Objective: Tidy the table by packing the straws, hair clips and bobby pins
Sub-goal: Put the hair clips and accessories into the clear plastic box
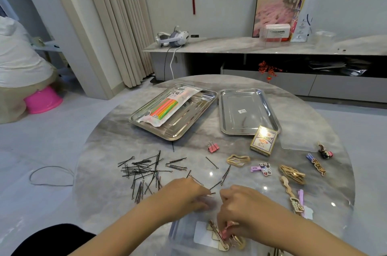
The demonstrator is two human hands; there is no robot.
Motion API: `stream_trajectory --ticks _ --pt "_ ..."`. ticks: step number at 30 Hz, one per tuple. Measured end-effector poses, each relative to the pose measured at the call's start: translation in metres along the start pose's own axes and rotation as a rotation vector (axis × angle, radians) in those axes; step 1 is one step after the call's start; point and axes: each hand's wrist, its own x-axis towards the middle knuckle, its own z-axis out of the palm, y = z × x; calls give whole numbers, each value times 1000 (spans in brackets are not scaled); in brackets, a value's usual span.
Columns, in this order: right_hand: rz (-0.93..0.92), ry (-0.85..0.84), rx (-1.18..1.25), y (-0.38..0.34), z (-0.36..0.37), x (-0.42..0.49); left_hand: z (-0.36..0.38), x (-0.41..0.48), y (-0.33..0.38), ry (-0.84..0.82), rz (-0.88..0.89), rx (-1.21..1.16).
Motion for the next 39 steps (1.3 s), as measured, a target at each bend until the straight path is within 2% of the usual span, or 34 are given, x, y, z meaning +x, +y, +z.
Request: stream_trajectory --ticks 2,4,9,13,18,20,28,32,37,39 --pt "81 20 125 6 -7 0 2 0 -2 42 -27 4" --pt "134 124 219 14 -13 -2 2 1 -8 70 -74 -31" --pt "407 316 251 40 -26 -11 0 5 -24 112 -235 -60" --pt "622 211 168 55 -20 -20 3 10 -39 166 -376 -86" --pt "691 -106 72 52 0 -15 1 12 -47 181 -434 -144" --pt "710 -163 79 46 11 -9 0 13 -46 190 -457 -176" --pt "799 17 215 57 36 9 14 19 -33 277 -527 -384" --pt "870 36 192 69 31 6 11 22 -23 223 -542 -682" --pt "864 103 173 79 30 4 5 22 -11 163 -539 -1244" --pt "875 105 191 82 28 3 2 25 -9 163 -549 -1360"
